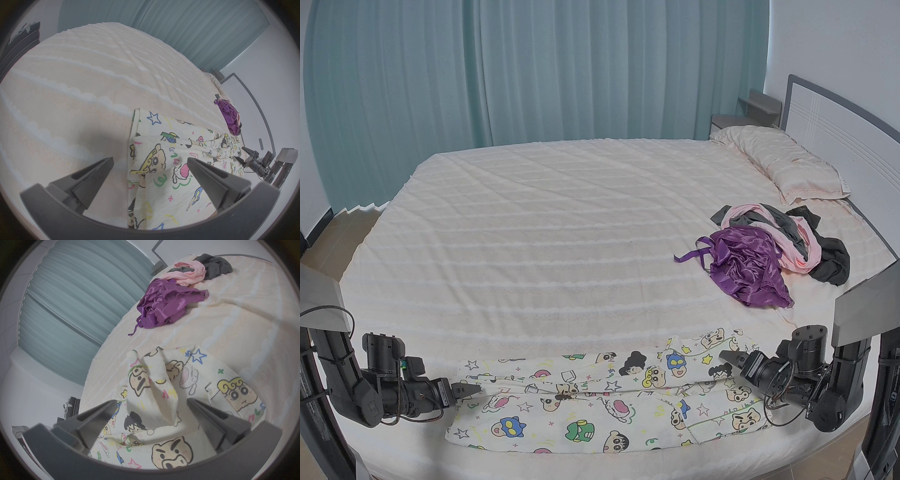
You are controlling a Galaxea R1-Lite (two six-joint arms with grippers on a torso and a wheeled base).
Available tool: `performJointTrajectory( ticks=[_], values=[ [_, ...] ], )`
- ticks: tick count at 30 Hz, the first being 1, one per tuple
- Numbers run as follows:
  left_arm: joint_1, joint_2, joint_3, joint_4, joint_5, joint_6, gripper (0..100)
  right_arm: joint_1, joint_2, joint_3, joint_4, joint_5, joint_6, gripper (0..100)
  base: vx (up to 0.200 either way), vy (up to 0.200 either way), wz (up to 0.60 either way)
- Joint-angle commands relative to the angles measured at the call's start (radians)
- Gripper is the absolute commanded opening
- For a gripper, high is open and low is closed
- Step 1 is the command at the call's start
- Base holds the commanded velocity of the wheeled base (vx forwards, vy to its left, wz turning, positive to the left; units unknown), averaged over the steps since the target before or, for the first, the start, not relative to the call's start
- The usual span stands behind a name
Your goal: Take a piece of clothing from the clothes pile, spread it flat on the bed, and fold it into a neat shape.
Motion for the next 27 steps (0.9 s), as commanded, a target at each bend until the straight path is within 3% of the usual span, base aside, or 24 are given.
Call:
performJointTrajectory(
  ticks=[1,9,14,22,23,27],
  values=[
    [0.0,0.006,-0.002,-0.001,-0.002,0.0,100,0.004,0.026,-0.004,-0.008,-0.001,0.004,0,0.0,0.0,0.0],
    [0.003,0.006,-0.005,-0.001,-0.002,-0.002,100,0.001,0.018,0.015,-0.006,-0.01,-0.001,0,0.0,0.0,0.0],
    [0.003,0.006,-0.008,-0.001,-0.002,-0.014,100,-0.008,-0.023,0.084,-0.008,-0.012,-0.067,0,0.0,0.0,0.0],
    [0.003,0.005,-0.008,-0.001,-0.002,-0.014,100,-0.008,-0.008,0.107,-0.006,-0.01,-0.084,0,0.0,0.0,0.0],
    [0.003,0.005,-0.008,-0.001,-0.002,-0.014,100,-0.008,-0.008,0.104,-0.006,-0.01,-0.085,100,0.0,0.0,0.0],
    [0.003,0.003,-0.01,-0.001,-0.002,-0.014,100,-0.011,-0.028,0.116,-0.006,-0.012,-0.095,100,0.0,0.0,0.0]
  ],
)
